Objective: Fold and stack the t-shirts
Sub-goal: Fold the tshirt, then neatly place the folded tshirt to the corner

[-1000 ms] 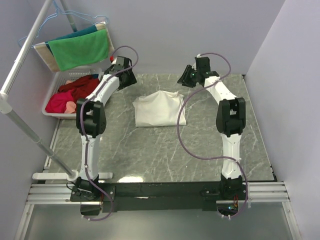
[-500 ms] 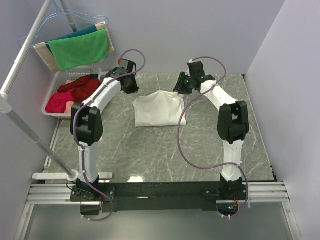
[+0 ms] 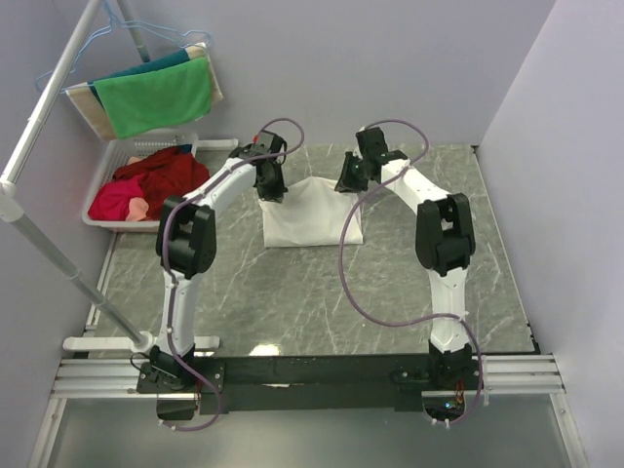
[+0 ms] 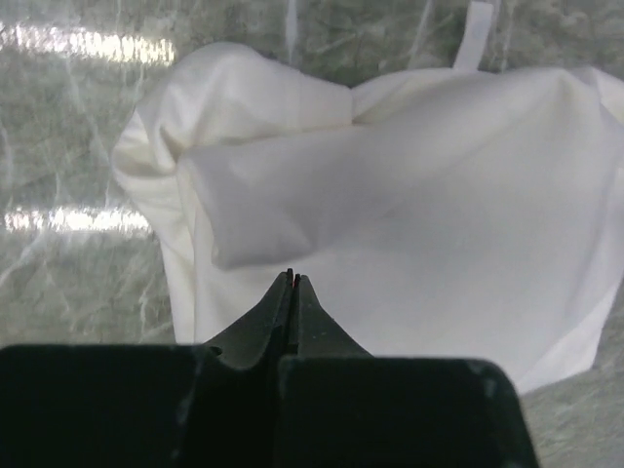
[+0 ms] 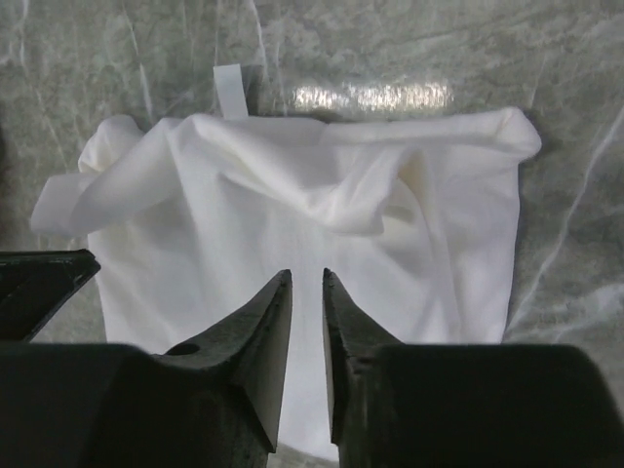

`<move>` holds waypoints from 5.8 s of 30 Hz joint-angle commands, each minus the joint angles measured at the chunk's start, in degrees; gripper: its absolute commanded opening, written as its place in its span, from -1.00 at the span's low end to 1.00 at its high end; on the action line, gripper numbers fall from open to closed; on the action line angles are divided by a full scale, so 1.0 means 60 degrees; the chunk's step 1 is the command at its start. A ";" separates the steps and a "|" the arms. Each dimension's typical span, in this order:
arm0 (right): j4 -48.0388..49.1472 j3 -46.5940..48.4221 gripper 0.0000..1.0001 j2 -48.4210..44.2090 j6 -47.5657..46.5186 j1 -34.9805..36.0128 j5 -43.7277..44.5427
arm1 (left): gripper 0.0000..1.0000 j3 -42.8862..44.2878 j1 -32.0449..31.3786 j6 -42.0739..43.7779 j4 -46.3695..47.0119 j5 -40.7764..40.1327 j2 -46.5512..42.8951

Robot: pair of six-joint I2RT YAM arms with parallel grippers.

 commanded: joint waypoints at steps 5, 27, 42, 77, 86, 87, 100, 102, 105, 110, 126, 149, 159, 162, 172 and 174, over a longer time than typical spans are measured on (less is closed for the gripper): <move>-0.0312 0.2113 -0.74 0.1425 0.0180 0.0021 0.0318 | -0.99 0.2170 0.0164 -0.0273 -0.0271 -0.0204 0.1645; -0.1029 0.2935 -0.73 0.2715 0.0649 -0.0462 0.0466 | -0.56 0.2874 0.0956 -0.0684 0.0623 -0.1039 0.2892; -0.0326 0.1382 -0.73 0.0533 0.0532 -0.0331 0.1125 | -0.21 0.1410 0.1014 -0.0039 0.1839 -0.2372 0.0403; -0.0033 -0.2646 -0.45 -0.0360 0.0253 0.0490 -0.0517 | -0.33 -0.3557 0.0853 0.0211 0.0449 0.0384 -0.1562; -0.0443 -0.3013 -0.49 -0.0727 0.0312 0.0490 0.0523 | -0.34 -0.4347 0.0824 0.0137 0.0375 -0.0189 -0.1634; -0.0458 -0.3013 -0.50 -0.0727 0.0341 0.0490 0.0582 | -0.35 -0.4464 0.0795 0.0122 0.0375 -0.0233 -0.1634; -0.0985 -0.3188 -0.54 -0.1078 0.0634 0.0343 0.2089 | -0.39 -0.4641 0.0326 -0.0433 -0.0577 -0.3191 -0.1458; -0.1044 -0.3159 -0.54 -0.1312 0.0605 0.0314 0.2193 | -0.39 -0.4539 0.0326 -0.0464 -0.0738 -0.3382 -0.1692; -0.1044 -0.3144 -0.53 -0.1707 0.0503 0.0270 0.2062 | -0.35 -0.4436 0.0326 -0.0508 -0.0754 -0.3413 -0.2321; -0.0154 -0.3642 0.17 -0.2848 0.0328 -0.0008 0.1684 | -0.22 -0.4056 0.0355 -0.0406 -0.0578 -0.3222 -0.3521; 0.1841 -0.3174 0.51 -0.1607 0.0165 -0.0653 -0.1350 | -0.11 -0.4216 0.0926 -0.0039 -0.0123 -0.1743 -0.4359; 0.3234 -0.3072 0.47 0.0620 0.0956 -0.0609 -0.4119 | -0.11 -0.4553 0.1746 0.0137 0.0170 -0.0395 -0.4520; 0.2311 -0.1958 0.22 0.1499 0.0678 -0.0082 -0.4515 | -0.11 -0.4465 0.1995 0.0254 0.0067 -0.0292 -0.4696; 0.2121 -0.1812 -0.08 0.1587 0.0590 -0.0023 -0.4471 | -0.11 -0.4509 0.2069 0.0283 0.0067 -0.0263 -0.4784; 0.0746 -0.1022 -1.00 0.1105 -0.0054 -0.0067 -0.2879 | -0.11 -0.4568 0.2288 0.0371 0.0096 -0.0175 -0.4843; 0.0291 -0.0685 -1.00 0.0915 -0.0374 -0.0111 -0.2292 | -0.11 -0.4553 0.2318 0.0371 0.0096 -0.0146 -0.4828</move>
